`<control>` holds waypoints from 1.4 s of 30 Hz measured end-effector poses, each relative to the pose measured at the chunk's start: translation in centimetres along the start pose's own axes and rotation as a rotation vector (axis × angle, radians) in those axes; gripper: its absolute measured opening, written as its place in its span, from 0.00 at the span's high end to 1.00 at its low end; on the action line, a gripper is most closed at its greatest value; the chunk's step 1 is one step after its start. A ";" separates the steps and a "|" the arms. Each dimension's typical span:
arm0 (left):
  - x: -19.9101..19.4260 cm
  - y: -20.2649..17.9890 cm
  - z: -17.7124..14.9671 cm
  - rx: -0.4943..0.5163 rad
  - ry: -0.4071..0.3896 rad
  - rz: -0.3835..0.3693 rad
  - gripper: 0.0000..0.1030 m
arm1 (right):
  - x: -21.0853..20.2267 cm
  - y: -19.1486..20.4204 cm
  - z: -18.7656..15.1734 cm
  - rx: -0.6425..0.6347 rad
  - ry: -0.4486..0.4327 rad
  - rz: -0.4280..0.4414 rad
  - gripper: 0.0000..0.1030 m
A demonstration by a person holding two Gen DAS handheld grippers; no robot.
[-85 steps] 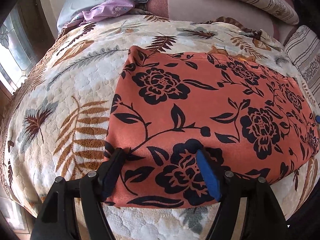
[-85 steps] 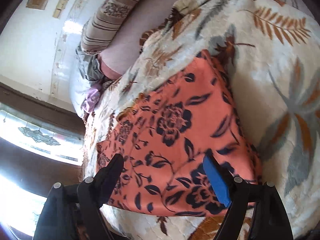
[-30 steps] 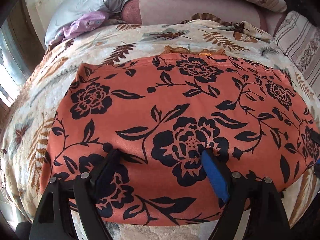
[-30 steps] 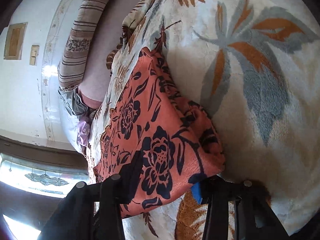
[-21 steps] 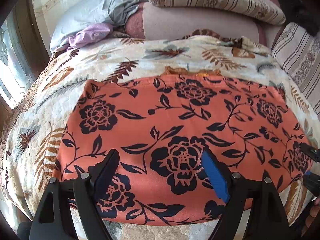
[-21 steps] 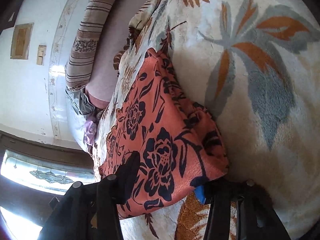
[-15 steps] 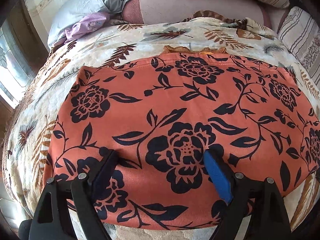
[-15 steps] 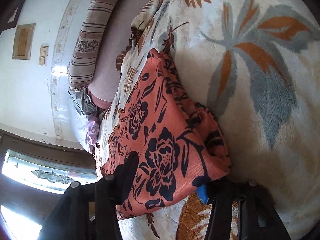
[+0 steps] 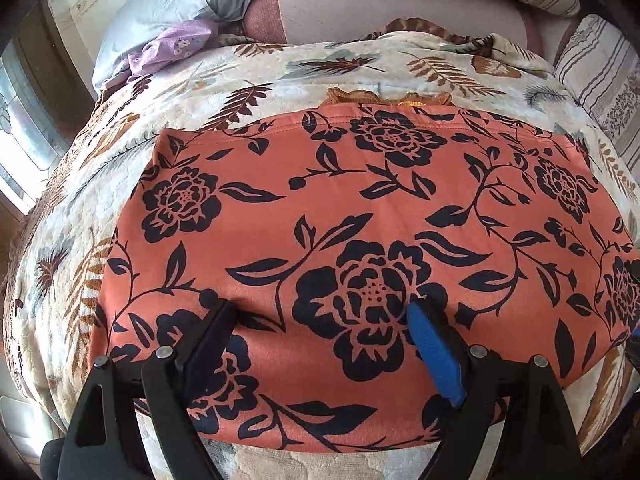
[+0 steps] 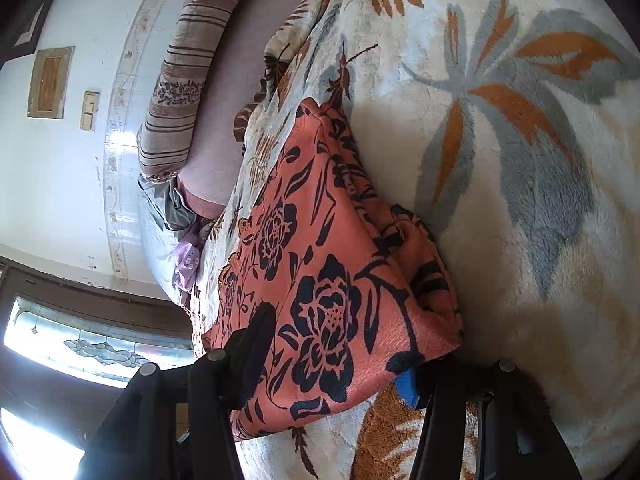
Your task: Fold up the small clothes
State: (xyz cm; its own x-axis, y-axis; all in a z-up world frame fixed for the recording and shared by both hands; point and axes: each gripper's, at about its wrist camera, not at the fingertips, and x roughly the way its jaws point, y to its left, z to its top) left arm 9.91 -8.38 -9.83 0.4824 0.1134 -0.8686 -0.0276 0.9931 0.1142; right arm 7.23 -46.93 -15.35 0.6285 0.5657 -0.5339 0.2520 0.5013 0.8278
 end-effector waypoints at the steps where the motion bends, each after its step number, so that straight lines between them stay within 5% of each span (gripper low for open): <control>1: -0.2 0.0 0.1 0.003 -0.004 0.000 0.15 | 0.0 0.0 0.0 0.000 0.000 0.001 0.44; 10: 1.0 0.1 -0.7 0.007 -0.051 -0.009 0.09 | 0.5 0.6 0.0 -0.027 0.017 -0.015 0.39; 14: 1.1 0.2 -0.6 0.006 -0.050 -0.013 0.09 | 0.8 2.3 -0.3 -0.167 0.027 -0.208 0.83; 18: 1.1 0.2 -0.8 0.009 -0.059 -0.016 0.08 | -0.1 5.7 -1.6 -0.367 -0.045 -0.339 0.87; 22: 1.0 0.2 -0.7 0.009 -0.049 -0.015 0.08 | 1.2 3.0 -1.1 -0.229 0.011 -0.298 0.77; 23: 0.9 0.3 -0.6 0.007 -0.041 -0.019 0.08 | 0.6 2.0 -0.8 -0.141 -0.005 -0.221 0.65; 24: 0.9 0.3 -0.5 0.003 -0.033 -0.025 0.09 | 0.2 1.3 -0.4 -0.067 0.000 -0.142 0.36; 26: 0.9 0.5 -0.4 -0.002 -0.024 -0.033 0.09 | -0.5 1.0 0.0 0.008 -0.013 0.002 0.12; 32: 1.1 0.3 -0.5 0.004 -0.022 -0.036 0.09 | 1.1 1.5 0.4 0.021 0.027 0.031 0.15; 37: 0.2 0.9 -0.3 -0.006 -0.023 -0.055 0.09 | 1.4 1.8 0.4 0.011 -0.005 -0.012 0.43; 42: -0.7 1.6 -0.2 -0.041 -0.112 -0.015 0.09 | 2.1 1.0 0.9 0.049 -0.003 -0.050 0.43</control>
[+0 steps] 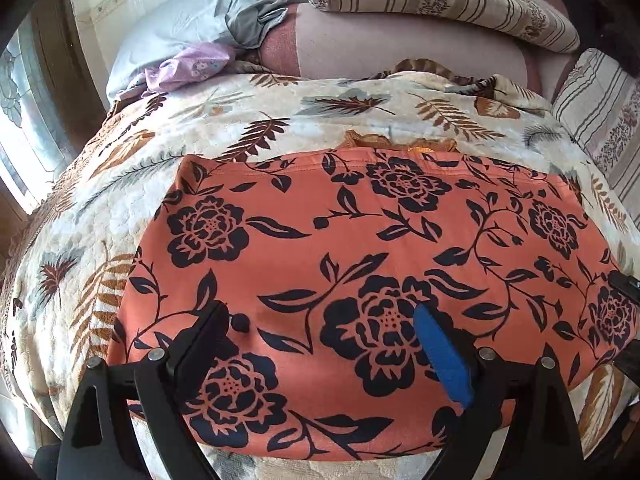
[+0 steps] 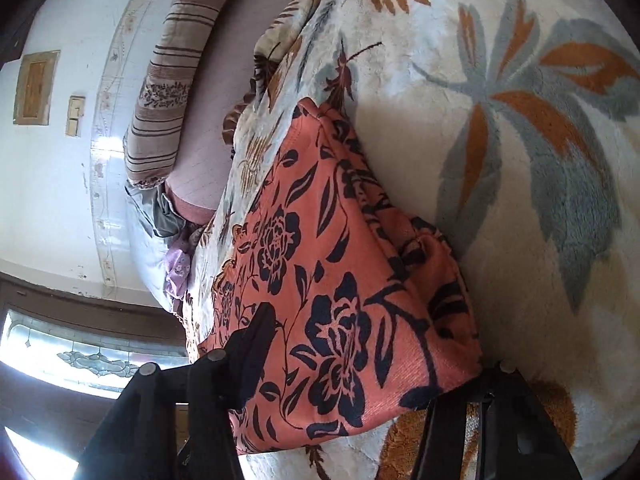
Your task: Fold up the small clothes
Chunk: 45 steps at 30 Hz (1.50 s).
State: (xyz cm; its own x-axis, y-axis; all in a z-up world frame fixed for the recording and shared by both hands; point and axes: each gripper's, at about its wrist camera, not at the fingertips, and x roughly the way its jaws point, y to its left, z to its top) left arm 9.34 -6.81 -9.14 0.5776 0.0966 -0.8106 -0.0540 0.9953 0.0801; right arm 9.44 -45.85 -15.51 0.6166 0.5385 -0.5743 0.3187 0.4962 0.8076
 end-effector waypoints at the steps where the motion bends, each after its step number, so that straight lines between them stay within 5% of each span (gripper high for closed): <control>1: 1.5 -0.4 -0.3 0.028 0.056 0.003 0.09 | 0.0 -0.1 0.0 0.016 -0.007 0.004 0.43; 5: 1.2 -0.6 -0.1 0.063 0.047 0.007 0.08 | 0.5 1.3 0.2 -0.047 -0.003 -0.041 0.45; 6: 0.4 -0.3 0.1 0.040 0.030 -0.009 0.08 | 0.7 1.7 0.2 -0.080 0.001 -0.063 0.68; 7: -0.4 0.2 0.3 0.015 -0.009 -0.017 0.08 | 1.0 2.0 0.2 -0.104 0.003 -0.106 0.77; 10: -1.0 1.0 0.1 -0.014 -0.069 0.009 0.08 | 1.6 1.9 0.3 -0.125 0.010 -0.158 0.78; 12: 2.8 0.4 -0.7 0.056 0.092 -0.009 0.05 | 1.6 2.5 0.1 -0.163 0.002 -0.192 0.78; 14: 1.6 0.4 -0.7 0.097 0.001 -0.002 0.05 | 1.7 2.8 0.1 -0.162 0.001 -0.208 0.78; 19: -0.2 2.9 -0.2 -0.019 -0.042 -0.040 0.06 | 1.9 3.7 0.0 -0.202 0.000 -0.256 0.78; 21: 3.0 2.6 -0.7 0.037 0.092 -0.071 0.02 | 1.9 4.9 -0.1 -0.245 -0.013 -0.283 0.78; 23: 2.4 2.4 -0.4 0.119 0.043 -0.072 0.01 | 1.7 7.0 -0.2 -0.294 -0.039 -0.283 0.79; 26: 1.0 6.1 1.2 -0.068 0.066 -0.205 0.05 | 1.4 12.2 -1.0 -0.396 -0.085 -0.246 0.80; 29: -0.8 11.9 1.7 -0.302 0.016 -0.240 0.05 | 1.7 19.0 -3.7 -0.536 -0.106 -0.161 0.80; 33: -1.5 18.8 0.5 -0.517 -0.029 -0.234 0.05 | 4.9 25.9 -11.9 -0.791 -0.034 -0.065 0.79; 36: -1.0 22.0 -1.1 -0.609 -0.012 -0.270 0.05 | 9.7 25.6 -18.3 -0.916 0.092 -0.069 0.68; 39: 0.0 22.8 -2.5 -0.658 0.023 -0.392 0.05 | 15.8 22.2 -21.5 -0.892 0.278 -0.155 0.56; 42: 0.1 22.5 -2.9 -0.687 0.022 -0.512 0.05 | 16.2 21.3 -22.0 -0.880 0.225 -0.128 0.48; 45: -0.4 22.0 -2.4 -0.695 0.012 -0.640 0.05 | 16.4 21.7 -21.6 -0.853 0.268 -0.134 0.47</control>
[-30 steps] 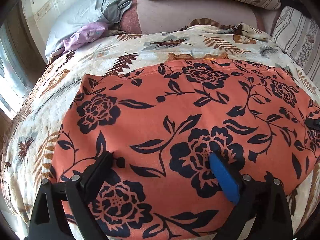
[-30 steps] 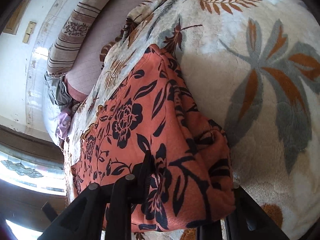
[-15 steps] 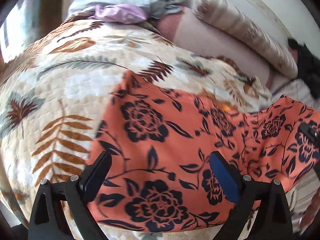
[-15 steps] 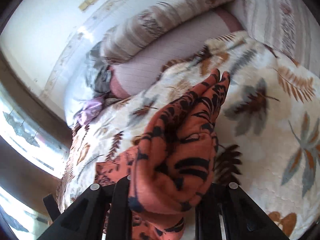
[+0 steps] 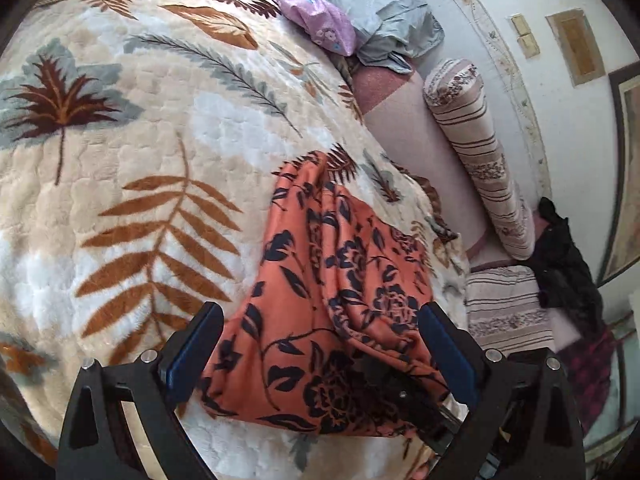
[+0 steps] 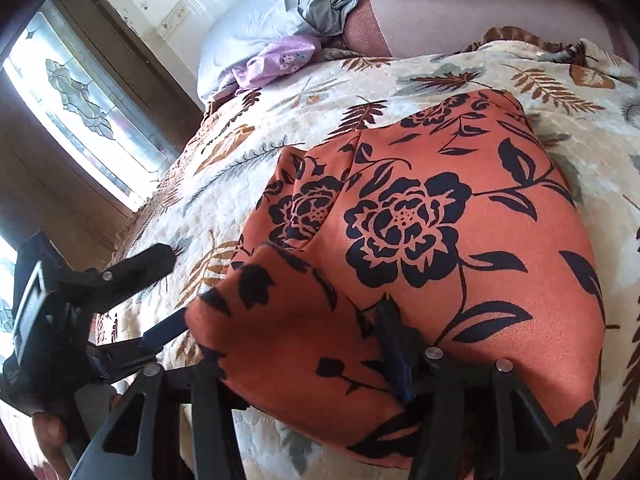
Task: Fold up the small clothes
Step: 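Grasp the dress side with the left gripper and fold it over the body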
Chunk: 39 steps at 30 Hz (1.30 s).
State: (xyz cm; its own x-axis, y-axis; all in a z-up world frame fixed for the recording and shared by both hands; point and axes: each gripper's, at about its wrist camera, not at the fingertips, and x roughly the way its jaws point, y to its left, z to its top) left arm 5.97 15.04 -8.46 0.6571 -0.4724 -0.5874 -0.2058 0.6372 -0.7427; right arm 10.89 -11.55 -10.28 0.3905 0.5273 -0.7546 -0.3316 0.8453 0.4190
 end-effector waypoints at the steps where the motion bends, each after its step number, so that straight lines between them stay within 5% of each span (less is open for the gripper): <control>1: 0.2 -0.6 0.2 0.012 0.016 -0.030 0.05 | 0.0 -0.1 0.1 -0.005 0.005 0.008 0.47; 6: 4.0 -2.4 2.2 0.009 0.184 -0.098 0.05 | -0.2 -0.7 0.0 0.003 -0.022 0.041 0.47; 13: 8.9 -3.4 5.5 -0.005 0.274 -0.039 0.05 | -1.3 -1.8 -1.0 0.044 -0.067 0.098 0.47; 23: 12.1 -3.9 5.7 -0.013 0.340 -0.022 0.05 | -1.7 -4.2 -0.6 0.158 -0.103 0.222 0.49; 25: 12.4 -4.5 5.9 0.005 0.346 -0.039 0.24 | -1.6 -4.1 -0.6 0.150 -0.099 0.230 0.49; 27: 13.2 -4.9 6.1 0.028 0.371 0.002 0.67 | -1.6 -3.9 -0.7 0.129 -0.100 0.230 0.49; 29: 13.7 -5.0 6.3 0.068 0.379 0.059 0.83 | -1.8 -3.6 -0.9 0.108 -0.100 0.223 0.49; 39: 8.1 -7.7 8.1 0.261 0.193 -0.001 0.88 | -2.4 -0.3 -0.3 -0.001 -0.106 0.216 0.49</control>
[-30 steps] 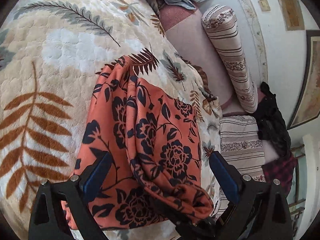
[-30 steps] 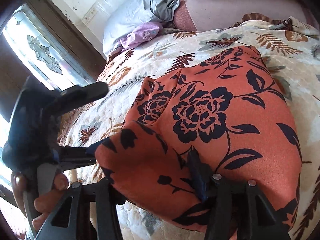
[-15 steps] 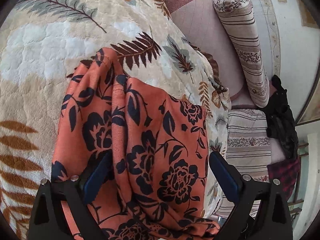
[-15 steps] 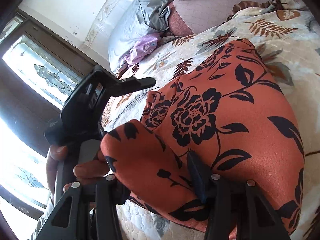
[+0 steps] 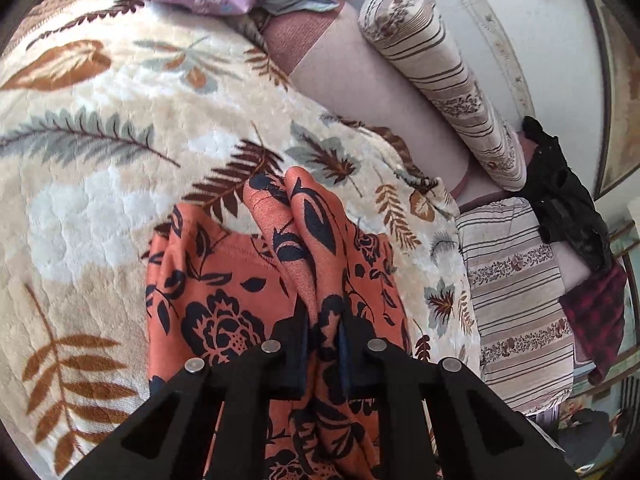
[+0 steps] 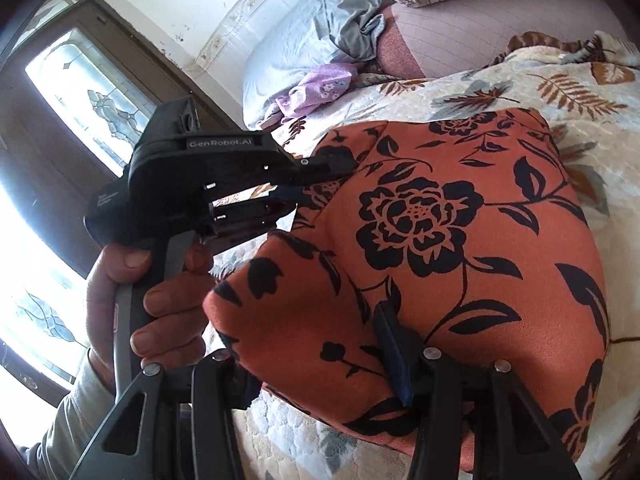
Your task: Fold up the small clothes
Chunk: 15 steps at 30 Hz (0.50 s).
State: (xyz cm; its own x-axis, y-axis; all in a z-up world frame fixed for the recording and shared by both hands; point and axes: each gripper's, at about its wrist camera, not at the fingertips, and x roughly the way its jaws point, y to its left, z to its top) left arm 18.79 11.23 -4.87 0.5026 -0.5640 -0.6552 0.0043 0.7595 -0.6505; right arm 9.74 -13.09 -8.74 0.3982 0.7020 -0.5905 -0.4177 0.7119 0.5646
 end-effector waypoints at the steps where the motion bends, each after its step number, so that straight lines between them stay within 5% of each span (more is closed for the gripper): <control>1: -0.7 0.1 0.1 0.013 -0.019 0.003 0.88 | 0.0 0.8 0.2 -0.017 -0.002 0.005 0.49; 5: -0.2 3.5 0.6 -0.029 -0.002 0.043 0.88 | 1.8 3.0 0.6 -0.053 0.017 0.011 0.49; 9: 2.4 8.0 -0.2 -0.113 0.074 0.088 0.88 | 5.8 3.7 -0.7 -0.067 0.128 0.007 0.47; 15: 1.7 7.1 -0.3 -0.076 0.060 0.081 0.88 | 6.7 3.9 -1.5 -0.084 0.138 0.011 0.47</control>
State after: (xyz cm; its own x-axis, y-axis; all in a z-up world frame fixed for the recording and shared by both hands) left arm 19.40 15.61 -10.74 0.4460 -0.5219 -0.7271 -0.1014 0.7777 -0.6204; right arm 9.55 -5.61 -11.31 0.2800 0.6960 -0.6613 -0.4902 0.6959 0.5248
